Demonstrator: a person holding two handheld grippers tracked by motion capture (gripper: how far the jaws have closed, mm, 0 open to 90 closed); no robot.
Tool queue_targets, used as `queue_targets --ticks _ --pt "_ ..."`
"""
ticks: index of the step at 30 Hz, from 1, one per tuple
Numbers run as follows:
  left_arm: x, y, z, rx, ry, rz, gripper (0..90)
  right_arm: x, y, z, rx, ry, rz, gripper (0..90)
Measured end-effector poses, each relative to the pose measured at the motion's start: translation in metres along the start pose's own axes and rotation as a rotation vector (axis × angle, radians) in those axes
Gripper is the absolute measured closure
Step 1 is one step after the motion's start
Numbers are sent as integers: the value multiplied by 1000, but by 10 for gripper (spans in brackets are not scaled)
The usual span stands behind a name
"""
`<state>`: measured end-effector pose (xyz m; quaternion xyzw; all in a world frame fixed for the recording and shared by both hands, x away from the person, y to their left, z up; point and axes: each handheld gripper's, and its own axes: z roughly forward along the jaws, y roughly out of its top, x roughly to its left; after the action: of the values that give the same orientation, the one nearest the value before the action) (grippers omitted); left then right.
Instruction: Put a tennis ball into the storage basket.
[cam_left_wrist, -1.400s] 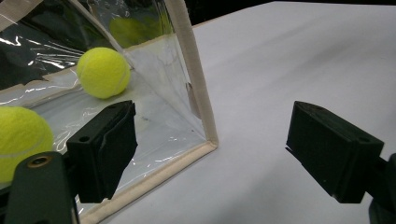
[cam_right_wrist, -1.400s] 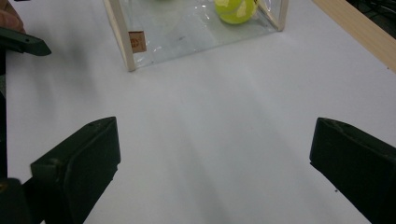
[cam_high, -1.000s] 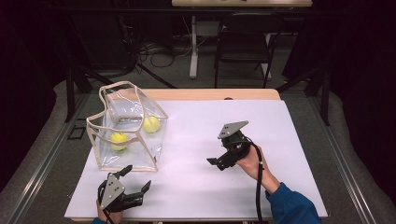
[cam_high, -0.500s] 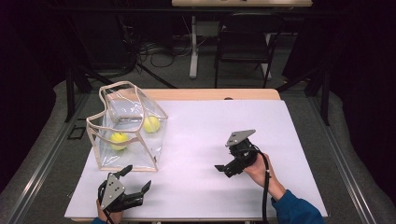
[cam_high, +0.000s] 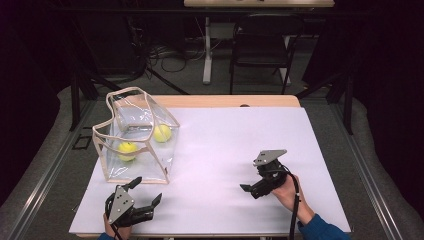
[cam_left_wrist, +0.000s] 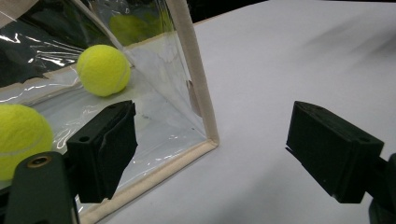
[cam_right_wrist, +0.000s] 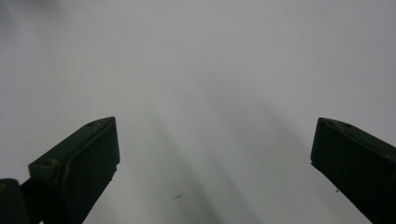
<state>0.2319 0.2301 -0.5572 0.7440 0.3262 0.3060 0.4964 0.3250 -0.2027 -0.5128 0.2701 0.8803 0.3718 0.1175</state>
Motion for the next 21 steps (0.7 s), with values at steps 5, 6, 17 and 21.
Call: queue_targets --ticks 5,6,17,21 --pt "0 0 0 3 -1 3 161 0 -8 -4 0 -11 11 7" --pt "0 0 0 4 0 3 162 0 -9 -5 -3 -11 14 7" --pt "0 0 1 5 2 2 162 0 -23 -14 -5 -31 34 7" --pt "0 0 0 1 5 -1 162 0 -29 -18 -2 -33 42 7"
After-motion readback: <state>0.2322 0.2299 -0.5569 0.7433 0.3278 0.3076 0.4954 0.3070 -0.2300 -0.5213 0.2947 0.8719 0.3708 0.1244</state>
